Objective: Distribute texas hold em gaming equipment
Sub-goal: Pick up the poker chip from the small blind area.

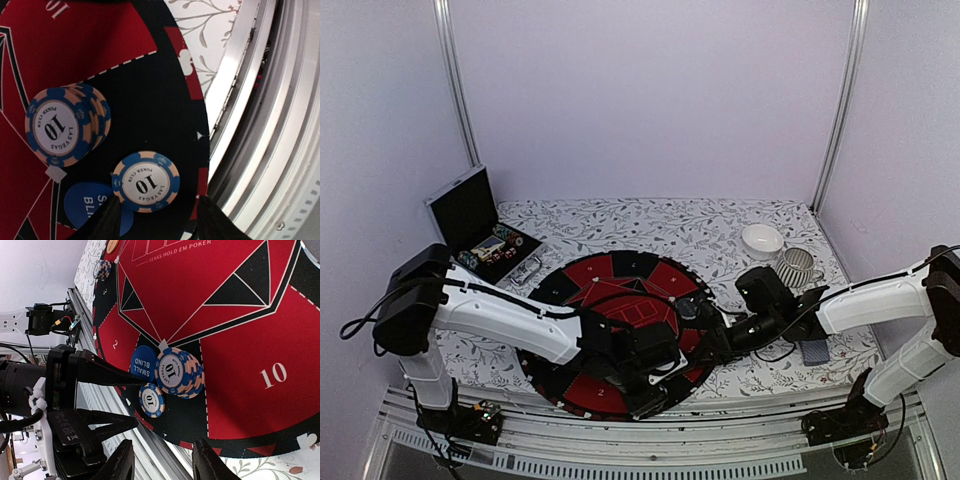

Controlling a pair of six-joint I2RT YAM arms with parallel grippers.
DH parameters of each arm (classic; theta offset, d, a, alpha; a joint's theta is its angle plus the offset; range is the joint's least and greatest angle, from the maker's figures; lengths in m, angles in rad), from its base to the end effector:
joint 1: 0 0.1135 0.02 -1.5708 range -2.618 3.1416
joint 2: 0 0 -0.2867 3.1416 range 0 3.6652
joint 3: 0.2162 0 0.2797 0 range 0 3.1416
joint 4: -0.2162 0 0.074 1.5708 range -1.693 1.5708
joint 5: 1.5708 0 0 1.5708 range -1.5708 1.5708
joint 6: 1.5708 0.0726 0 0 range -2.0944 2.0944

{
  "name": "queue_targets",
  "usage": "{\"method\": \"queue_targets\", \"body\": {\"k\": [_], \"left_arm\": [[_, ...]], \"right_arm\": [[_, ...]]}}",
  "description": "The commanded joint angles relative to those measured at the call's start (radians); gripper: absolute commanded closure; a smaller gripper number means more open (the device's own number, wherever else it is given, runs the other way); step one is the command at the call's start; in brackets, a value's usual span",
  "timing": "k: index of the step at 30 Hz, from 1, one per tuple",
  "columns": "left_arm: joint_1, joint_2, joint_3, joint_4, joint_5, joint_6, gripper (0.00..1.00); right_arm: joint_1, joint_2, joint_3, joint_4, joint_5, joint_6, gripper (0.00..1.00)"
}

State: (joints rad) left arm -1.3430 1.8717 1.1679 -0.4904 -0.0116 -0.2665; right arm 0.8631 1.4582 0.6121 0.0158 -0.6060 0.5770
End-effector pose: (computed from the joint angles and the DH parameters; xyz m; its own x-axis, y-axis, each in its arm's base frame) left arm 0.0925 -0.3953 0.1200 -0.4589 0.8134 -0.3576 0.8835 0.4604 -0.0865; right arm 0.1662 0.2579 0.1350 -0.8791 -0.3379 -0.3361 -0.4710 0.5091 0.7204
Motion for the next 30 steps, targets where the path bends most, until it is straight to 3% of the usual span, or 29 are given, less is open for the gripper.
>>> {"method": "queue_targets", "body": {"k": [1,18,30], "left_arm": [[0.014,0.036,0.023,0.003,-0.02,-0.002,0.46],[0.027,0.083,0.059,-0.014,-0.031,0.027,0.47],[0.024,0.042,0.012,-0.033,-0.001,0.025,0.6]], "right_arm": [[0.001,-0.003,0.022,-0.019,0.035,-0.033,0.58],[-0.068,-0.078,0.008,-0.109,0.088,-0.092,0.55],[-0.073,-0.09,0.015,-0.119,0.082,-0.108,0.55]]}}
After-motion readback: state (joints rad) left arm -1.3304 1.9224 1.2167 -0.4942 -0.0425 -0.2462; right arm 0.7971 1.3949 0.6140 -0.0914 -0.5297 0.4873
